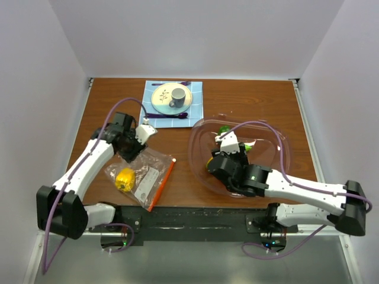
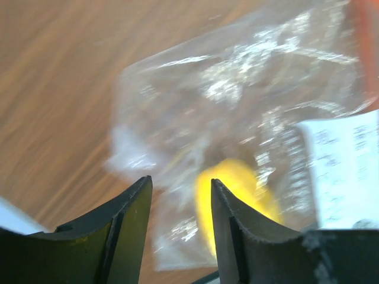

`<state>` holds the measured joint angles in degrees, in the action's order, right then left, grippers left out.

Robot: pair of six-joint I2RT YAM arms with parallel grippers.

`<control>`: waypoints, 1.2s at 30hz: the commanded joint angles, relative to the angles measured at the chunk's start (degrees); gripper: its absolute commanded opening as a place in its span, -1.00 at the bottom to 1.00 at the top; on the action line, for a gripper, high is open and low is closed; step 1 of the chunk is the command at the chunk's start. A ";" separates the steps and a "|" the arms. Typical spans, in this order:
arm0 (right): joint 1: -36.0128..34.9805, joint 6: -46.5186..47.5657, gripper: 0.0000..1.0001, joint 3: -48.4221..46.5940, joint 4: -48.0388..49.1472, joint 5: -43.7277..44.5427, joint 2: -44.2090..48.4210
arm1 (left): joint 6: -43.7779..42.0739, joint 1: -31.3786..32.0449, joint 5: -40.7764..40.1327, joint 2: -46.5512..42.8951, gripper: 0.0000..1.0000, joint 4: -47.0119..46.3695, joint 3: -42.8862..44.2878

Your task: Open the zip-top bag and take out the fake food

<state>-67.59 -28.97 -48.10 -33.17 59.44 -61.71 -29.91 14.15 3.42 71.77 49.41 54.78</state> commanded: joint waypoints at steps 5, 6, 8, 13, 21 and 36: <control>-0.34 -0.93 0.97 -4.38 -0.33 3.41 -0.43 | -16.22 -21.61 1.93 -3.30 0.01 6.31 -0.19; -0.69 0.31 0.97 -3.68 2.55 1.75 0.44 | -17.45 -22.93 2.55 -3.65 0.01 6.75 -0.90; -2.62 4.68 0.82 -2.88 6.34 -0.37 2.38 | -20.18 -25.57 3.17 -4.00 0.01 7.45 -3.35; -11.75 9.98 0.51 -1.48 15.23 -2.74 -0.06 | -22.12 -26.99 6.50 -3.39 -0.04 8.42 -6.09; -16.60 10.43 0.46 -0.42 27.00 -11.53 -12.81 | -20.89 -27.07 11.70 2.76 -0.06 9.57 -3.37; -17.66 9.55 0.57 -1.03 32.64 -15.58 -24.86 | -32.40 -27.78 17.76 0.13 1.00 25.91 2.80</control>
<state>-84.84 -18.98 -48.82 -4.32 45.32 -85.91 -57.69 -13.15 18.17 73.19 69.65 60.66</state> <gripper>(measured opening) 0.784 0.992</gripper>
